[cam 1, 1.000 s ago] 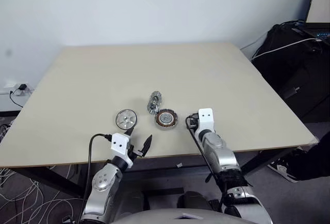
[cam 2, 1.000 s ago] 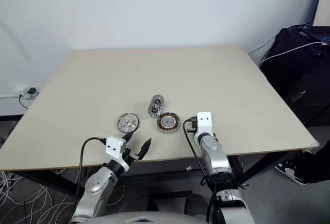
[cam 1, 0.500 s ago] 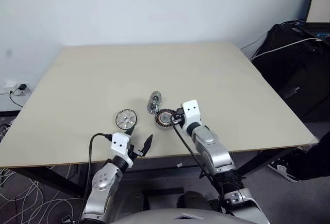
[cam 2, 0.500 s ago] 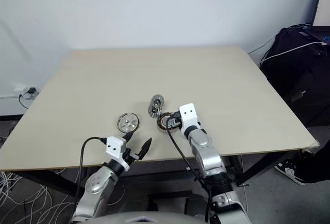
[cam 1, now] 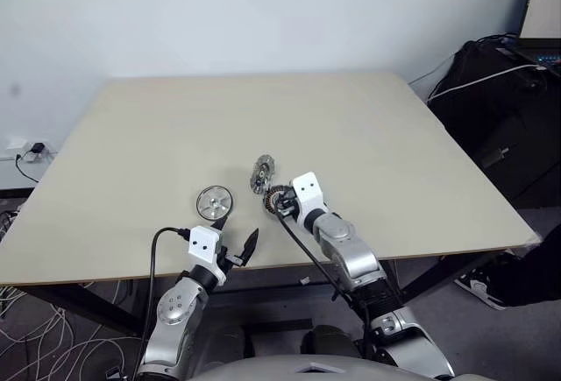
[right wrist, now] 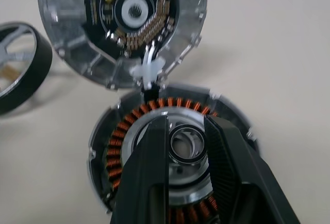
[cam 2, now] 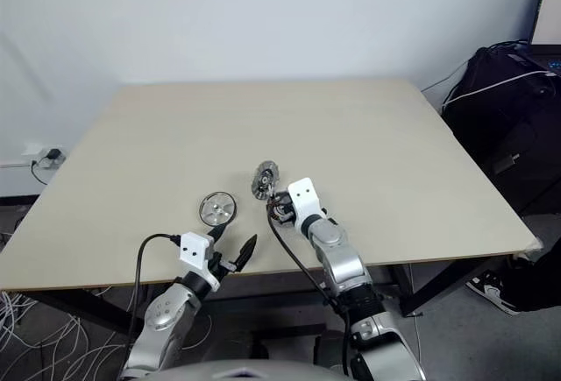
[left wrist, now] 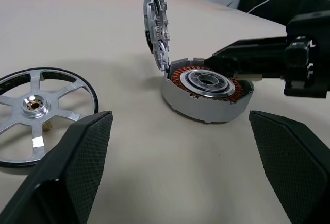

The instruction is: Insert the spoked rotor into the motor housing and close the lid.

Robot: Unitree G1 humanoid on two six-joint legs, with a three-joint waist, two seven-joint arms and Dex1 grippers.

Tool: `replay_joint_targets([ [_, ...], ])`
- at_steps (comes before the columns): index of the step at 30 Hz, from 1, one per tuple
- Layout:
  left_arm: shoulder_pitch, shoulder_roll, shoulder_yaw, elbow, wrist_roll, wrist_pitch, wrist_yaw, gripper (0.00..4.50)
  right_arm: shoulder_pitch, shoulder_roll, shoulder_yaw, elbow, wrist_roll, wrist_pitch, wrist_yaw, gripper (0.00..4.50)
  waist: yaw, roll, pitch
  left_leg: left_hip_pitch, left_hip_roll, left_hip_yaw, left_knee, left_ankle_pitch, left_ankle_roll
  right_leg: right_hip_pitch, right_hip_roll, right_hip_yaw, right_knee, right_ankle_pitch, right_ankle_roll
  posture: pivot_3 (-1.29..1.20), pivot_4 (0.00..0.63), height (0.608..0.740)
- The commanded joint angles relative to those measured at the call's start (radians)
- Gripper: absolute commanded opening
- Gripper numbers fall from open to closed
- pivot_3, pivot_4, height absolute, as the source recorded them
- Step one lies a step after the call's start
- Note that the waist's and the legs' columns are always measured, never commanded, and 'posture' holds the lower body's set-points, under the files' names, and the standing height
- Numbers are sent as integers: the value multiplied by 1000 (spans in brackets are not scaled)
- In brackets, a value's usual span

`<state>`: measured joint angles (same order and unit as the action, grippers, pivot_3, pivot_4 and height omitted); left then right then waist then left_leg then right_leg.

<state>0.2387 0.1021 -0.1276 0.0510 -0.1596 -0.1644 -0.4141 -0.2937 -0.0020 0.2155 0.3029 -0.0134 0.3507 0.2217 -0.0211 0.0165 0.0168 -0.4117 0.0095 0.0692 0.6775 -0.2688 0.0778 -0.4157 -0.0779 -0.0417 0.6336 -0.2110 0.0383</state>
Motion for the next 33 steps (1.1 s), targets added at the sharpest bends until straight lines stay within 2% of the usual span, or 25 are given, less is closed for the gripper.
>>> replay_joint_targets([
  [1,-18,-5,2,-28,-2,-20,3,4500,-36,11,-1,5,-4,-26,5,688,0,0,0,0,0,0,0,0,0,0,0,0,0,0,0,0,0,740],
  [26,-6,-9,-6,-50,1,-16,20,4500,-77,27,-12,91,-11,-46,29,688,0,0,0,0,0,0,0,0,0,0,-1,0,0,0,0,0,0,740],
  [27,-6,-9,-6,-49,1,-16,19,4500,-76,27,-13,91,-10,-46,30,1431,0,0,0,0,0,0,0,0,0,0,-1,0,0,0,0,0,0,740],
  [33,-11,-8,-3,-35,-2,-22,15,4500,-62,26,-24,49,5,-69,39,3267,0,0,0,-1,0,0,-1,0,0,-1,-1,0,0,0,0,0,0,740],
])
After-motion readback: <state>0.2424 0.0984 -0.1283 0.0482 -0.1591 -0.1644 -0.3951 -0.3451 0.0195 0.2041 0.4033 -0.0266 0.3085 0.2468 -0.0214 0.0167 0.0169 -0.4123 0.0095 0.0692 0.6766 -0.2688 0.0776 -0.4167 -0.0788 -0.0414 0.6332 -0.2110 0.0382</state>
